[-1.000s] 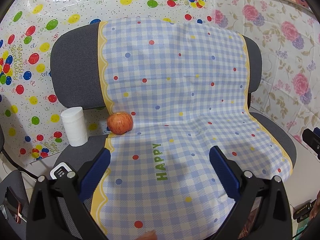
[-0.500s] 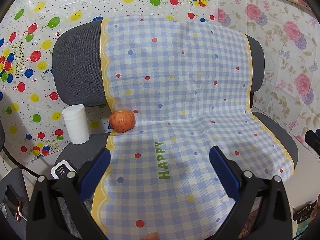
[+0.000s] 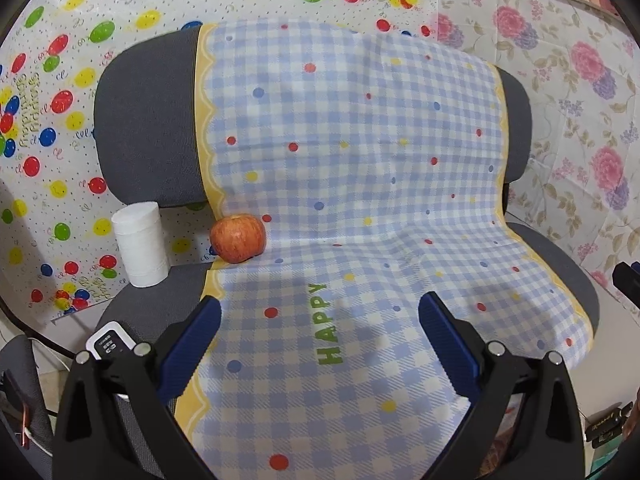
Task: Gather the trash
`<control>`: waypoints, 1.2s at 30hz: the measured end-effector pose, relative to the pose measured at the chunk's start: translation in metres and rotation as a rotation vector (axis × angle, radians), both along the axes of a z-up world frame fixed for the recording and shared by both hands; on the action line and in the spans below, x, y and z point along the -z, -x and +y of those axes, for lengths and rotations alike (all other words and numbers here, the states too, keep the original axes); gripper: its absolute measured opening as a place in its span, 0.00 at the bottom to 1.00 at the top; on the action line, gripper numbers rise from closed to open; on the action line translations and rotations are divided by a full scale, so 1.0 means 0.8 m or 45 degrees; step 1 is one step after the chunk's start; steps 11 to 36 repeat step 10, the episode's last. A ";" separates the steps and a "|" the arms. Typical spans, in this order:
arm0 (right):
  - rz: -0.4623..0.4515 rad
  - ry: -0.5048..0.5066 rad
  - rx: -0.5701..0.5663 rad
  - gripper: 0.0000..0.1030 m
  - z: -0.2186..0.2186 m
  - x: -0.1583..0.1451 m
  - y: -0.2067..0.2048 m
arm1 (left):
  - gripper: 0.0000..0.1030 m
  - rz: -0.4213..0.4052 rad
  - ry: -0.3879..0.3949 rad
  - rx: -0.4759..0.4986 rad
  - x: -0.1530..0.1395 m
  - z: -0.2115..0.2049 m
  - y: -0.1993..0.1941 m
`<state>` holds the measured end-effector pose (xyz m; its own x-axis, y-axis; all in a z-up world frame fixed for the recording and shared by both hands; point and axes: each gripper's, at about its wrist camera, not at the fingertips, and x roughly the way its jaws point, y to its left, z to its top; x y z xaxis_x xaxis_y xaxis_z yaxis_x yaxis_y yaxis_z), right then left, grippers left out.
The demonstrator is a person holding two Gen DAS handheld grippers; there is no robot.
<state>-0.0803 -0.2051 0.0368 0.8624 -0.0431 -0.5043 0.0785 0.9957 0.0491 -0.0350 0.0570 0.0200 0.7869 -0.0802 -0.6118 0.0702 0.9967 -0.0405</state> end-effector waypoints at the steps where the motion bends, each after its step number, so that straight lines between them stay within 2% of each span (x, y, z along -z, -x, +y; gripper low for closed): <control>1: 0.011 -0.013 -0.004 0.91 -0.004 0.007 -0.006 | 0.93 0.022 0.008 0.002 0.007 0.003 -0.006; 4: 0.052 -0.002 0.024 0.91 -0.017 0.028 -0.034 | 0.93 0.105 0.029 0.007 0.028 0.011 -0.025; 7: 0.097 0.036 0.086 0.91 -0.036 0.050 -0.069 | 0.93 0.230 0.032 -0.044 0.062 0.025 -0.046; 10: 0.163 0.056 0.144 0.91 -0.065 0.072 -0.105 | 0.93 0.273 -0.043 -0.076 0.090 0.036 -0.060; 36: 0.163 0.056 0.144 0.91 -0.065 0.072 -0.105 | 0.93 0.273 -0.043 -0.076 0.090 0.036 -0.060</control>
